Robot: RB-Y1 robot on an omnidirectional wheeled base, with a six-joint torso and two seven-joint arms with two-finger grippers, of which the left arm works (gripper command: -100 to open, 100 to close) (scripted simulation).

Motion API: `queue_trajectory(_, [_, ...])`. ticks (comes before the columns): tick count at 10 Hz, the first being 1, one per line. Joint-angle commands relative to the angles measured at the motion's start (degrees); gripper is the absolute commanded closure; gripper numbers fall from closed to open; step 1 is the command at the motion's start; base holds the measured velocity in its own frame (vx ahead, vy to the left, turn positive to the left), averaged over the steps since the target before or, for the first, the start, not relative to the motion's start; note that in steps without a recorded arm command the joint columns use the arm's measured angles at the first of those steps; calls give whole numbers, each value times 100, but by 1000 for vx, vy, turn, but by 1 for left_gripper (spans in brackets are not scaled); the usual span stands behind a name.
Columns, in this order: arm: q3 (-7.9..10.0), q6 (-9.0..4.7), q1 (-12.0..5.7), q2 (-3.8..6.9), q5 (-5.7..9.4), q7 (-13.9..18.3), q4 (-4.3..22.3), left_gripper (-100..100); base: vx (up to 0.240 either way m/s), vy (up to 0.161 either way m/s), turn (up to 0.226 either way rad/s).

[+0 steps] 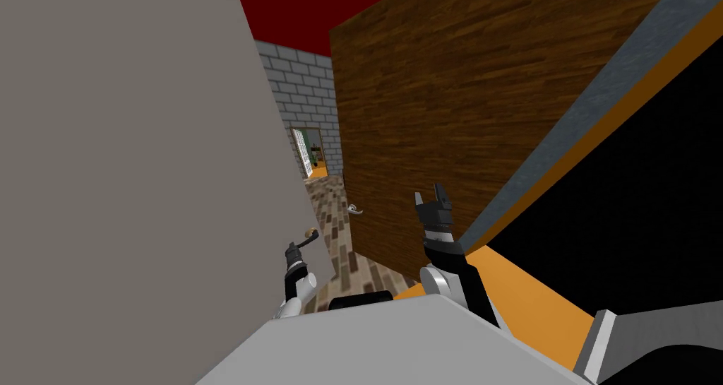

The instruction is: Push the door open

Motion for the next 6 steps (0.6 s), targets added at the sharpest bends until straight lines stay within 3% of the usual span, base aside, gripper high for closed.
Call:
queue_trajectory(1, [158,-81,-82,-3,51,-88,18,100,96,-6,-54])
queue_trajectory(2, [324,-103,-107,-54,104,-183,44,100,147,-14,-84])
queue_trajectory(5, [550,-132,-141,-133,177,-312,79,100,189,-42,-24])
queue_trajectory(6, [572,-87,-13,-73,195,-290,-2,100,71,-3,60])
